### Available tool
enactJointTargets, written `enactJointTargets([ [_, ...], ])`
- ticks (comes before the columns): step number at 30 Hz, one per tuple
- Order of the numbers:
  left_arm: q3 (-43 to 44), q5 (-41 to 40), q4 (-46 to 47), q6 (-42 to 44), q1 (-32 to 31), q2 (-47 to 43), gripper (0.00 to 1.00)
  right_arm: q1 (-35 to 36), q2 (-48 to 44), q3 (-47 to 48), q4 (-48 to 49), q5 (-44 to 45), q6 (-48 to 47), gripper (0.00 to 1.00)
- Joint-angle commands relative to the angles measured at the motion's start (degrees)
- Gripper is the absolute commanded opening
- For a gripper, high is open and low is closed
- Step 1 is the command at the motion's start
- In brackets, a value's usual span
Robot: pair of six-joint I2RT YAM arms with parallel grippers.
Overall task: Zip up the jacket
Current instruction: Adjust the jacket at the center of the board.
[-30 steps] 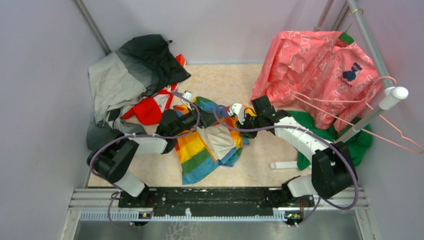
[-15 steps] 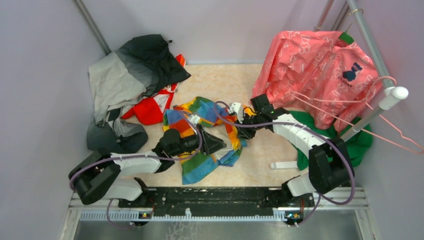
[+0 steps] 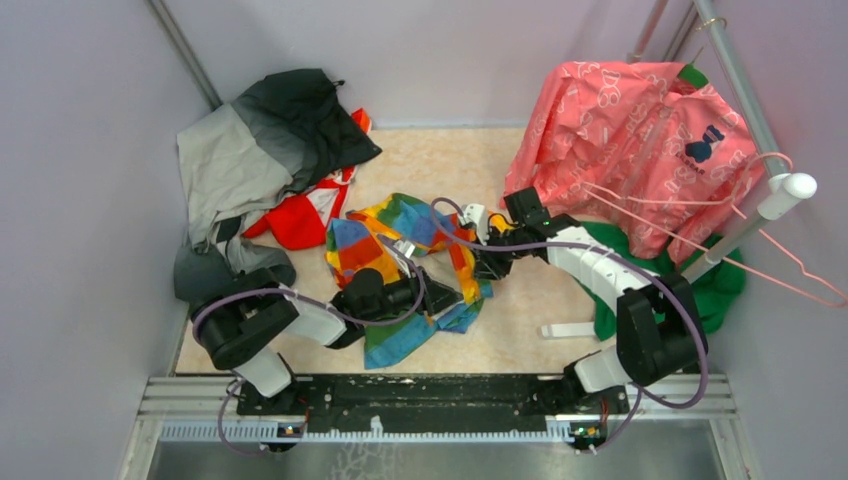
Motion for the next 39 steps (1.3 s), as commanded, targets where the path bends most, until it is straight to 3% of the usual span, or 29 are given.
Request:
enactJointTargets([
  [1,0.9,-3.3,4.7,1.5,0.1,2.1,0.56,-0.6,1.5,2.6,0.9,2.1,1.3,0.27],
  [12,3.4,-3.1,1.6,2.9,1.2,3.7,0.57,-2.0,1.8,2.9,-1.3,-0.3,-0.9,0.38],
  [19,5.5,-2.8,0.9,4.9,2.5,5.1,0.62,-2.0,-0.2,2.6,-0.7,-3.3,-1.7,0.15],
  [25,5.7,1.8,7.9,0.5,6.3,8.1,0.7,-2.0,-3.4,0.8,1.1,-3.6,-3.2,0.12],
  [32,8.7,7.8,14.4,-1.8,7.7,11.4,0.71,-2.0,-3.2,0.7,0.5,-4.2,-4.3,0.11],
  [39,13.2,10.8,11.2,-2.4,8.2,12.9,0.69,-2.0,-3.6,1.2,-0.7,-6.9,-5.1,0.11],
])
